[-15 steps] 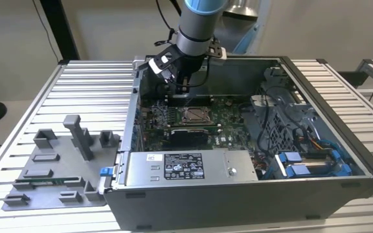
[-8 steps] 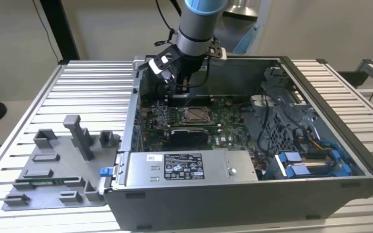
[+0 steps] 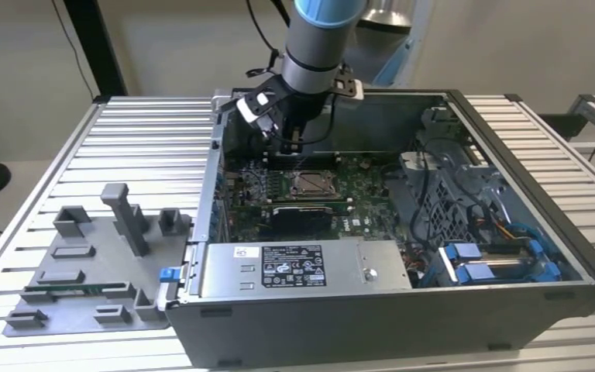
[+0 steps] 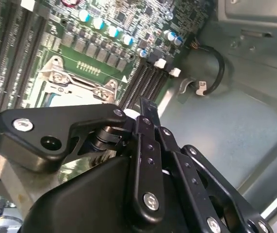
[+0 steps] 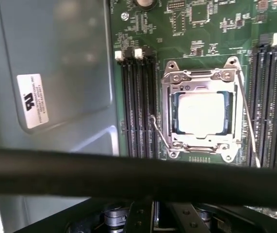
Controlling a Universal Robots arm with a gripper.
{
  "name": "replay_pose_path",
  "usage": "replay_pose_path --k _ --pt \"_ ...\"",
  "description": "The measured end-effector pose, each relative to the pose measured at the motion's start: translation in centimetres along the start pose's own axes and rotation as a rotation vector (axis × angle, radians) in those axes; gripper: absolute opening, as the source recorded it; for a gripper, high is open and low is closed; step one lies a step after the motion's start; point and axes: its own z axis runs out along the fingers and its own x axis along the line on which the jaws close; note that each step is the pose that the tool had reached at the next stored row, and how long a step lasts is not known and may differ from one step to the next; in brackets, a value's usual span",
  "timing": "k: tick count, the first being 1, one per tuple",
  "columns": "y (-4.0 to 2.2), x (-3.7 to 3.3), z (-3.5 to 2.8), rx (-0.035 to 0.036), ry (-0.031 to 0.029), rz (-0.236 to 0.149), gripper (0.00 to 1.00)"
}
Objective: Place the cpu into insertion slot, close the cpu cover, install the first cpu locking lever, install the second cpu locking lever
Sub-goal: 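Install the first cpu locking lever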
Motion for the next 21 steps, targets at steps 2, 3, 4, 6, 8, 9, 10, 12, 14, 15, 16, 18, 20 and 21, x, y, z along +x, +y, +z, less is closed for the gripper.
replay_pose_path --k 2,3,4,6,8,9,10,12,14,15,16,18,20,21 --pt "0.02 -0.39 -0.12 0.0 0.0003 0.0 0.0" --pt "0.01 -0.44 -0.13 -0.0001 0.0011 0.0 0.0" --pt "0.01 -0.48 -0.14 -0.0003 0.0019 0.001 0.0" --pt "0.0 -0.48 -0.15 -0.0049 0.0043 0.018 0.0" --pt "0.01 -0.49 -0.15 -0.0135 0.009 0.047 0.0" --pt "0.01 -0.49 -0.15 -0.0174 0.011 0.061 0.0" --pt "0.01 -0.49 -0.15 -0.0215 0.0132 0.076 0.0" --pt "0.01 -0.49 -0.15 -0.0298 0.0177 0.105 0.0" --pt "0.01 -0.49 -0.15 -0.038 0.0222 0.133 0.0" --pt "0.0 -0.49 -0.15 -0.0416 0.0242 0.146 0.0" --pt "-0.01 -0.49 -0.15 -0.0451 0.0261 0.159 0.0" --pt "-0.03 -0.49 -0.12 -0.0493 0.0292 0.179 0.0" --pt "-0.12 -0.5 -0.11 -0.0461 0.0298 0.191 0.0" --pt "-0.15 -0.51 -0.1 -0.0451 0.0301 0.196 0.0"
